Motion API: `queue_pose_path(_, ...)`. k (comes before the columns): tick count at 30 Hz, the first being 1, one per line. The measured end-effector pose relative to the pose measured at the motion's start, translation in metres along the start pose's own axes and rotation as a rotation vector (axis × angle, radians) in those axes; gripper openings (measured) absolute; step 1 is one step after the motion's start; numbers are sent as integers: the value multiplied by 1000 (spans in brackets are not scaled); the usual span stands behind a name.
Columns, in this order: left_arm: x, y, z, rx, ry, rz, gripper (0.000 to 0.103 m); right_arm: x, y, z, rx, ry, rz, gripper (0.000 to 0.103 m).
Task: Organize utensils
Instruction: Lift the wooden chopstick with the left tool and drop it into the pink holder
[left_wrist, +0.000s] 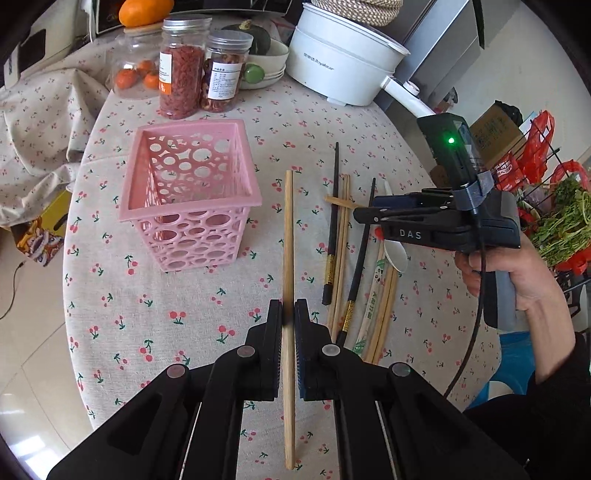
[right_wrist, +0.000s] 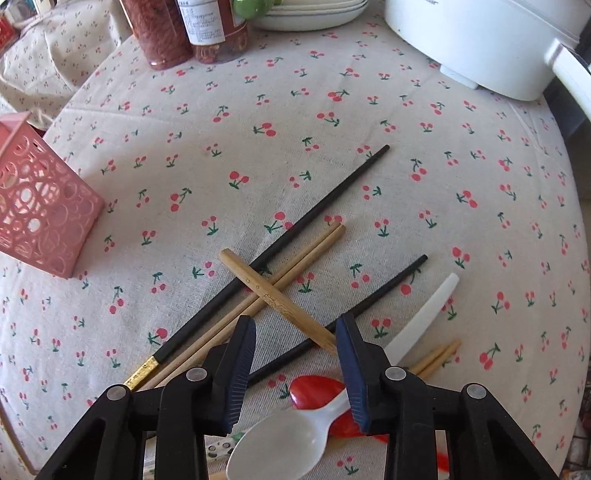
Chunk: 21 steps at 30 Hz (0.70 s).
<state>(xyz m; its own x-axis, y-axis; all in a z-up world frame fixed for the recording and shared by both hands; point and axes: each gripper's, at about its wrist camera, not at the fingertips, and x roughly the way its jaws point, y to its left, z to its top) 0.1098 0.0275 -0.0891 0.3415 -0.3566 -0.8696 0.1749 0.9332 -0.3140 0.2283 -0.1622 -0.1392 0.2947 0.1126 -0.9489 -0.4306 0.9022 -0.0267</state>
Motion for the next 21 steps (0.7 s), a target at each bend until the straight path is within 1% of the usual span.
queue_pose_path(1,0,1,0,-5,1,-6,6,3,1,1,-8,1,-6,34)
queue_pose_path(2,-1,2,1,-11,0,-11,6,4,2,1,-20,-17,-10,30)
queue_pose_path(3,-1,3,1,-16,-3,-15,6,5,3,2,-20,-16,-4,24)
queue_pose_path(4,-3,5,2,-21,-8,-17,6,6,3,3,-15,-20,1,22)
queue_pose_path(6,-8,6,3,-24,-20,-18,6,5,6,3,-20,-33,14,8)
queue_pose_path(7,-10,7,4,-26,-30,-18,6,4,7,4,-16,-40,27,7)
queue_pose_path(9,-16,8,5,-29,-50,-16,6,-2,11,4,1,-59,47,7)
queue_pose_path(15,-36,4,4,-21,-120,-23,6,-33,21,-1,18,-136,53,7)
queue_pose_path(18,-50,0,4,-10,-171,-23,6,-56,23,-6,40,-197,57,7)
queue_pose_path(21,-68,-4,4,-1,-241,-15,6,-84,27,-14,68,-278,65,7)
